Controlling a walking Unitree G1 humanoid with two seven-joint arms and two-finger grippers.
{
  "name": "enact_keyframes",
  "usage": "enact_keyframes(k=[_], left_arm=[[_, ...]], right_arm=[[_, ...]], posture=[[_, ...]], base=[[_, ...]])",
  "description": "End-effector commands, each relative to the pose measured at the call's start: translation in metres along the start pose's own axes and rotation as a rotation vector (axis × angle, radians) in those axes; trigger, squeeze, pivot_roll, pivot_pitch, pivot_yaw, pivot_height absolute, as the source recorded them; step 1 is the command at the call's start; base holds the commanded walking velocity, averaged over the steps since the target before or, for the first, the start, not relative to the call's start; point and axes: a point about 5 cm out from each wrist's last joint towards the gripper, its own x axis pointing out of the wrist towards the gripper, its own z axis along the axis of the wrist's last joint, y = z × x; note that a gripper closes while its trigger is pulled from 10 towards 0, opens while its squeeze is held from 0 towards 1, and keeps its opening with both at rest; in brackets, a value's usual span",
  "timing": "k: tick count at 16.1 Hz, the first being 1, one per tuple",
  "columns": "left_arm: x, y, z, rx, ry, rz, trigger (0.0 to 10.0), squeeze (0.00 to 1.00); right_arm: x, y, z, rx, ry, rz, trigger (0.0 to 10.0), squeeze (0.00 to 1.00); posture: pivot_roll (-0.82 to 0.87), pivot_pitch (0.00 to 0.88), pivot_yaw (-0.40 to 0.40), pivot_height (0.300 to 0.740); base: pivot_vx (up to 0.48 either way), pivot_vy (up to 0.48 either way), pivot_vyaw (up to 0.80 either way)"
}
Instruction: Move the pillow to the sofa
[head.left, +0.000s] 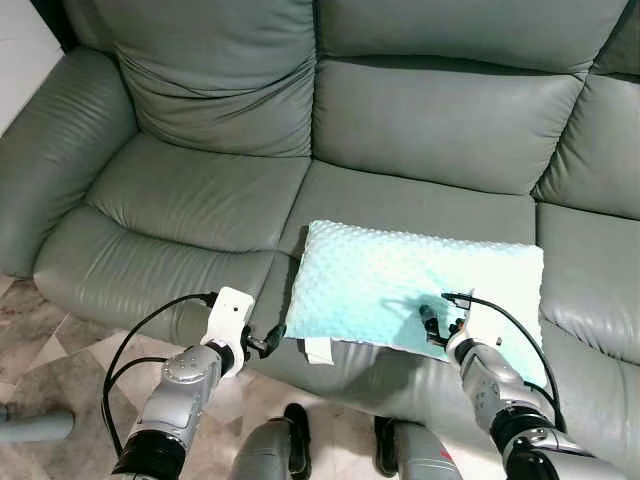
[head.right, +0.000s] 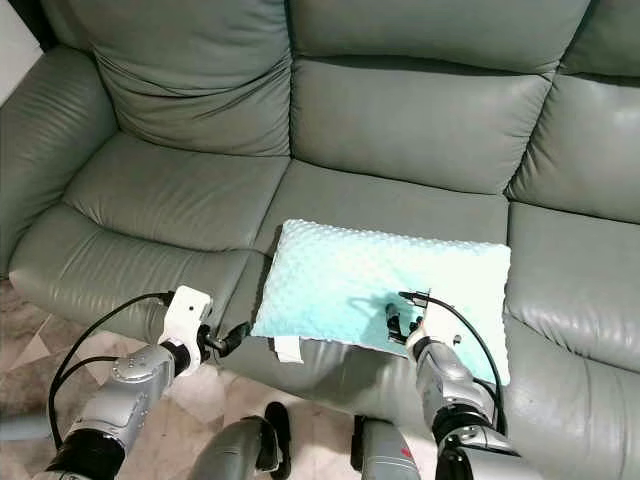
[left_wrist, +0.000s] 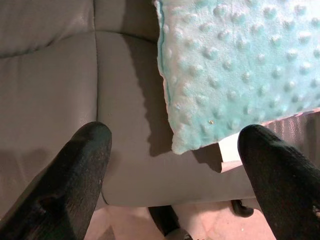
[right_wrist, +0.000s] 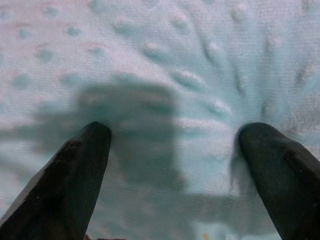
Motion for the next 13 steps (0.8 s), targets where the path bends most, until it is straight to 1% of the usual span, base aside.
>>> enact_keyframes(k=[1, 2, 4, 5, 6, 7, 9, 12, 13], left_arm=[[-0.005, 0.003, -0.013, -0.007, 0.045, 0.014, 10.0, 0.0], [-0.005, 0.003, -0.013, -0.007, 0.045, 0.014, 10.0, 0.0], [-0.005, 0.002, -0.013, -0.007, 0.044, 0.015, 10.0, 0.0], [-0.005, 0.003, -0.014, -0.008, 0.044, 0.018, 10.0, 0.0], [-0.006, 0.003, -0.014, -0.009, 0.044, 0.022, 10.0, 0.0], [-0.005, 0.003, -0.014, -0.009, 0.044, 0.024, 10.0, 0.0], [-0.003, 0.003, -0.014, -0.011, 0.043, 0.03, 10.0, 0.0], [0.003, 0.003, -0.006, -0.011, 0.013, 0.043, 10.0, 0.0], [0.008, 0.003, 0.0, -0.012, -0.003, 0.051, 10.0, 0.0]], right_arm=[[-0.002, 0.003, -0.013, 0.034, 0.047, 0.002, 10.0, 0.0], [-0.001, 0.006, -0.011, 0.034, 0.038, 0.009, 10.0, 0.0], [-0.001, 0.004, -0.005, -0.014, 0.006, -0.013, 10.0, 0.0], [0.0, 0.0, 0.002, -0.042, -0.031, -0.053, 10.0, 0.0], [0.001, -0.005, 0.011, -0.044, -0.066, -0.108, 10.0, 0.0], [0.001, -0.006, 0.014, -0.035, -0.077, -0.124, 10.0, 0.0], [0.001, -0.01, 0.029, -0.056, -0.135, -0.166, 10.0, 0.0], [0.001, -0.008, 0.051, -0.193, -0.249, -0.19, 10.0, 0.0], [-0.001, -0.003, 0.065, -0.26, -0.332, -0.189, 10.0, 0.0]], posture=[[0.09, 0.342, 0.151, 0.74], [0.09, 0.343, 0.149, 0.74], [0.09, 0.342, 0.147, 0.74], [0.09, 0.342, 0.145, 0.74], [0.09, 0.34, 0.143, 0.74], [0.09, 0.34, 0.142, 0.74], [0.07, 0.321, 0.132, 0.74], [0.05, 0.284, 0.121, 0.74], [0.04, 0.255, 0.114, 0.74]], base=[[0.0, 0.0, 0.0], [0.0, 0.0, 0.0], [0.0, 0.0, 0.0], [0.0, 0.0, 0.0], [0.0, 0.0, 0.0], [0.0, 0.0, 0.0], [0.0, 0.0, 0.0], [0.0, 0.0, 0.0], [0.0, 0.0, 0.0]])
